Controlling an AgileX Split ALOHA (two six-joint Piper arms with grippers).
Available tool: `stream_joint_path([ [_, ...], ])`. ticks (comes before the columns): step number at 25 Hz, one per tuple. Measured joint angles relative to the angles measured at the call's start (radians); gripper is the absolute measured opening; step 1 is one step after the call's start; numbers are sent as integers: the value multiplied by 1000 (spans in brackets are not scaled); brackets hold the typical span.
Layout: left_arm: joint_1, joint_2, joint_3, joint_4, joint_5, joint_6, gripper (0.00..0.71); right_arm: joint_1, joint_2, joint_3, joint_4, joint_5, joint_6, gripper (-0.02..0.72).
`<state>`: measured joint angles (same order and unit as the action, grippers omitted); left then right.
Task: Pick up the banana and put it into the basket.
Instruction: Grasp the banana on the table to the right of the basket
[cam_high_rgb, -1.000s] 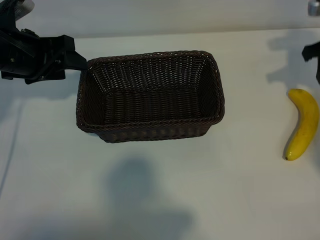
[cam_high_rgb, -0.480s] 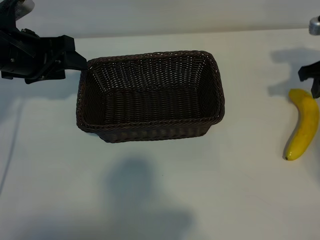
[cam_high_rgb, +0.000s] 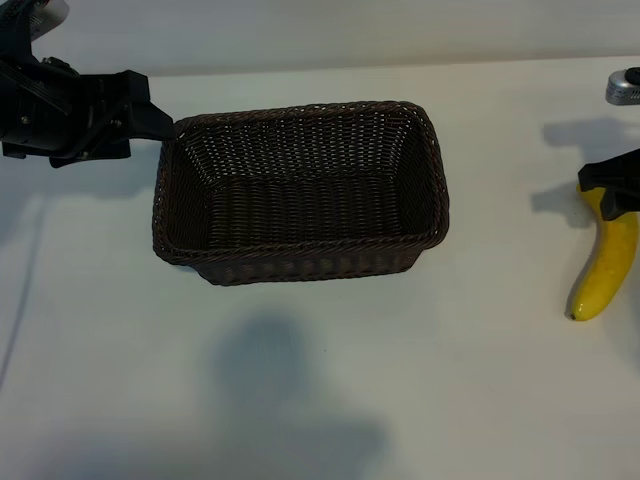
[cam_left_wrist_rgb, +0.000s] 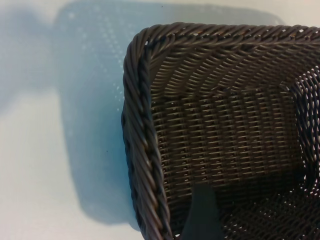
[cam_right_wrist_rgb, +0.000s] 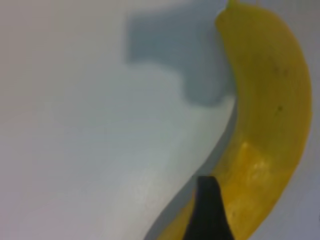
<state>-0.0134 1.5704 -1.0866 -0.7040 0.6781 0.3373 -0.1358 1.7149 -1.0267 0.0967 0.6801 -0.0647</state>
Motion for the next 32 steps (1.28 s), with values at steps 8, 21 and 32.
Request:
stream_joint_path([
  [8, 0, 0, 0, 0, 0, 0, 589, 0, 51, 0, 3, -1, -19, 578],
  [21, 0, 0, 0, 0, 1, 0, 589, 0, 127, 0, 7, -11, -23, 579],
  [32, 0, 0, 0, 0, 14, 1, 588, 0, 187, 0, 7, -13, -23, 560],
])
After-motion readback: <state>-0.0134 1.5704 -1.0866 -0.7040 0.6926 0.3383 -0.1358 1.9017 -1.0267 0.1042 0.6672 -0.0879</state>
